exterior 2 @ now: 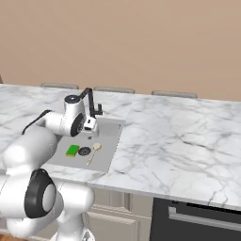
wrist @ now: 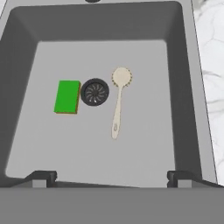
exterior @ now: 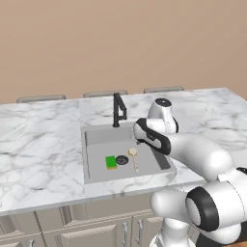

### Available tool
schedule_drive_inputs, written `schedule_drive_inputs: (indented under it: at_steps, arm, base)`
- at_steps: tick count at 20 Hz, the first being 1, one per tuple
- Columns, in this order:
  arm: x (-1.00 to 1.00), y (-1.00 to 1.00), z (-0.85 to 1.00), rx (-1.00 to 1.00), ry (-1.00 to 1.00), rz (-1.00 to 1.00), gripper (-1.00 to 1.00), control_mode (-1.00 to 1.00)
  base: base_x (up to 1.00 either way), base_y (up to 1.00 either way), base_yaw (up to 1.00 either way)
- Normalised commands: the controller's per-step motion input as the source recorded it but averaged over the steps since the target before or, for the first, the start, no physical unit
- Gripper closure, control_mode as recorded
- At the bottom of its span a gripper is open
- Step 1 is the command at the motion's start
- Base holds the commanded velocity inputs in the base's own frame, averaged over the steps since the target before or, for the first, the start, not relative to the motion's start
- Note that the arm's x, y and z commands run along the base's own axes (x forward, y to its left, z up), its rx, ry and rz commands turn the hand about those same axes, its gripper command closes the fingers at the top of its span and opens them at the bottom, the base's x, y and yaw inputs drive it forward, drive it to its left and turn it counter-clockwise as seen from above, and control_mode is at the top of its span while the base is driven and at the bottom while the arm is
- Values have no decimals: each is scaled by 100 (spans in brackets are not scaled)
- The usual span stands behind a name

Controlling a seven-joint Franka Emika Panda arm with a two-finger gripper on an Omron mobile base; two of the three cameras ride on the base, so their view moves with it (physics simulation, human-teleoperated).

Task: Pick up the sponge and dish brush from the sink, and place them back in the cabinet, and close the cabinet door.

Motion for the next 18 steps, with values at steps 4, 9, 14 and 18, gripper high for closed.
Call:
schedule_drive_inputs:
  at_steps: [4,9,14,18]
  arm:
    - [17,0,-26,-1,0,0,-100,-100]
    - [18,0,-17,0,0,0,-100,-100]
    - [29,0,-18,0,0,0,-100,-100]
    - [19,0,-15,0,0,0,-100,-100]
  base:
    - [0,0,0]
    - [0,0,0]
    - [0,0,0]
    - [0,0,0]
